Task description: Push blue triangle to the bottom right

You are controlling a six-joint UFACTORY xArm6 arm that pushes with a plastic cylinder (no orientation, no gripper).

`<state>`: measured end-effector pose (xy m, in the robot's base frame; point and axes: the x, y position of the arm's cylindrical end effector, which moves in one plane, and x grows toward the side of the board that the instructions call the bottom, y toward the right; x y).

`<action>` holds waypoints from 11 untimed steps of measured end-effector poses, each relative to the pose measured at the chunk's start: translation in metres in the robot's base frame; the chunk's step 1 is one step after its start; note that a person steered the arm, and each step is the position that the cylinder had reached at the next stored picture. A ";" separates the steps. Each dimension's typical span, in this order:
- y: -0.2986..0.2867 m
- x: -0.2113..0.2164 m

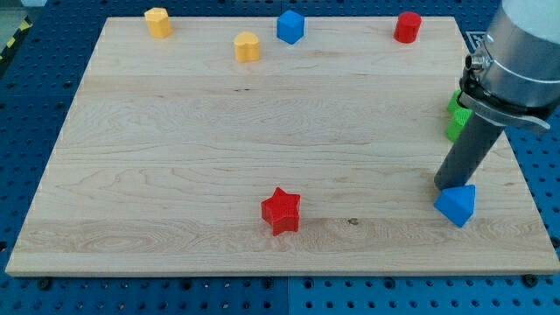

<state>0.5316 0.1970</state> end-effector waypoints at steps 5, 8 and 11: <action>-0.072 0.027; -0.003 0.046; -0.058 0.052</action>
